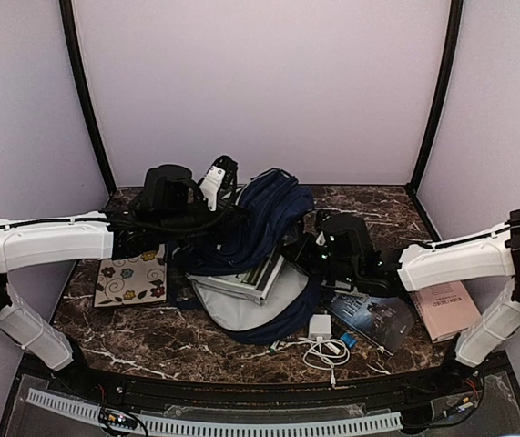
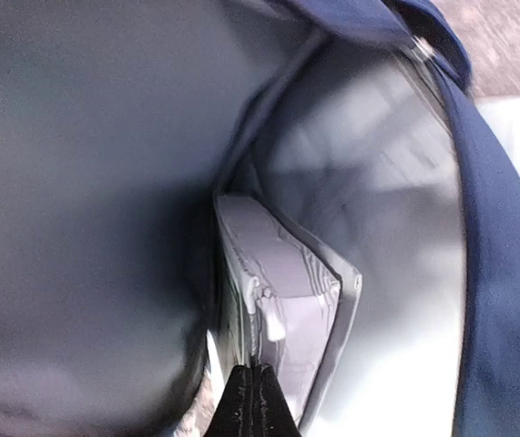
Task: Pack the student bag
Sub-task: Adjust the book in the largest pocket of the bag.
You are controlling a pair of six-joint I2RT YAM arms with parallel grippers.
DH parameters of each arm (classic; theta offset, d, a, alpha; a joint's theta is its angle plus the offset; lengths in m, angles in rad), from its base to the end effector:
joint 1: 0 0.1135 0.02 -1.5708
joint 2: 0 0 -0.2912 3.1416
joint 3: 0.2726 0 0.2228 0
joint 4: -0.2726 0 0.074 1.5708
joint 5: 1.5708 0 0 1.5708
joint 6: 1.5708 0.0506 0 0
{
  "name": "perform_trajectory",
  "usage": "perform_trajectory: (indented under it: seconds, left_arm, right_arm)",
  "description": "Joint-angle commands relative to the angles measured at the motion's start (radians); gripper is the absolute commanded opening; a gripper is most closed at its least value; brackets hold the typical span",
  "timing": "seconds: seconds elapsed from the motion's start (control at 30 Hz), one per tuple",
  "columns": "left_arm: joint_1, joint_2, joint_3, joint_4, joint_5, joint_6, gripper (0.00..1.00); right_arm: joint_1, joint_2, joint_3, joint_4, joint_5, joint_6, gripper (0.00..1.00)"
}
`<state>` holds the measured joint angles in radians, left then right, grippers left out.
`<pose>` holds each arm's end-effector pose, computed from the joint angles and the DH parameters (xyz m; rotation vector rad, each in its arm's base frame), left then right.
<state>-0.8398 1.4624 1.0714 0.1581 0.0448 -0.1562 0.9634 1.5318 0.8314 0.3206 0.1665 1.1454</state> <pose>0.2192 -0.2479 0.3479 0.6570 1.7481 -0.7419 0.1932 0.2633 0.2661 0.3167 2.1317 1.1791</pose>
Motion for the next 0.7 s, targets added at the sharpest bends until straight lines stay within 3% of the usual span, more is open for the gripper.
perform_trajectory:
  seconds: [0.0,0.1,0.23,0.37,0.5,0.67]
  left_arm:
    - [0.001,-0.064,0.019,0.147,-0.005,0.032,0.0]
    - [0.002,-0.068,0.018,0.144,-0.01,0.04,0.0]
    - [0.002,-0.071,0.018,0.141,-0.006,0.043,0.0]
    - [0.002,-0.078,0.016,0.141,-0.007,0.049,0.0]
    - [0.003,-0.077,0.017,0.143,-0.006,0.053,0.0]
    - [0.003,-0.074,0.016,0.142,0.001,0.051,0.0]
  right_arm:
    - [0.093,-0.021,-0.064,-0.032,0.04,0.093,0.0]
    - [0.116,-0.037,-0.055,-0.129,0.02,0.091,0.03]
    - [0.116,-0.075,0.041,-0.333,0.022,-0.008,0.22]
    - [0.106,-0.123,0.135,-0.55,0.126,-0.16,0.36]
    - [-0.009,-0.098,0.128,-0.475,-0.092,-0.328,0.41]
    - [-0.107,-0.002,0.129,-0.385,-0.215,-0.412,0.5]
